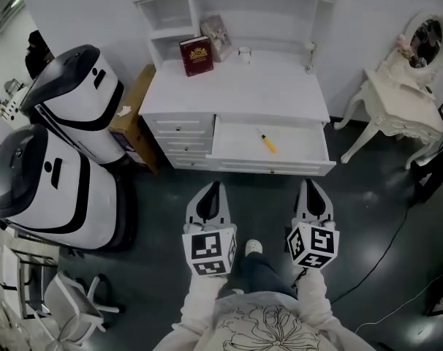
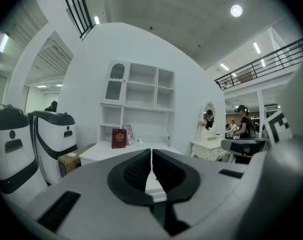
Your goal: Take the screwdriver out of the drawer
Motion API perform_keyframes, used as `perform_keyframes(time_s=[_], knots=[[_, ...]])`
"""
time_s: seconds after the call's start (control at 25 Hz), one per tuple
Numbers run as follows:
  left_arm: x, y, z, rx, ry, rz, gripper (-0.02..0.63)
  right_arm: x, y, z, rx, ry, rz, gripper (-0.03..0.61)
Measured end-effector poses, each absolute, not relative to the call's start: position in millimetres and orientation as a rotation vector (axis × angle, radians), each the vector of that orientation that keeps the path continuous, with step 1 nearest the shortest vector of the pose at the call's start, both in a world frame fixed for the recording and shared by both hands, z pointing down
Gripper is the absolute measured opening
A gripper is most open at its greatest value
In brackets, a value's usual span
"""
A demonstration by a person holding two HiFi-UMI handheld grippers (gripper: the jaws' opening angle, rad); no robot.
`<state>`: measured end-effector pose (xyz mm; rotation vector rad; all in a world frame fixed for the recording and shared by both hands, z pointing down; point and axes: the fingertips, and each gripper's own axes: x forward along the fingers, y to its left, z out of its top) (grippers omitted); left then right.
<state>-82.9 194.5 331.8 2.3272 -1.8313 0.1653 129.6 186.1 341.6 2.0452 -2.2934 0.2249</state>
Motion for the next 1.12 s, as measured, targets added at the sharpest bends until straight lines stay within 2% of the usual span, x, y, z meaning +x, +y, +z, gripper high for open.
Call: perform_keyframes(time_s=[0.48, 1.12], knots=[[-41, 64, 326, 2.304, -1.876, 0.159, 0.011, 160, 45, 335, 1.963, -2.368, 0.206, 0.007], [-35, -20, 363, 2.226, -1.858, 0.238, 0.011, 161, -41, 376, 1.853, -2.353, 0.304, 0.11]])
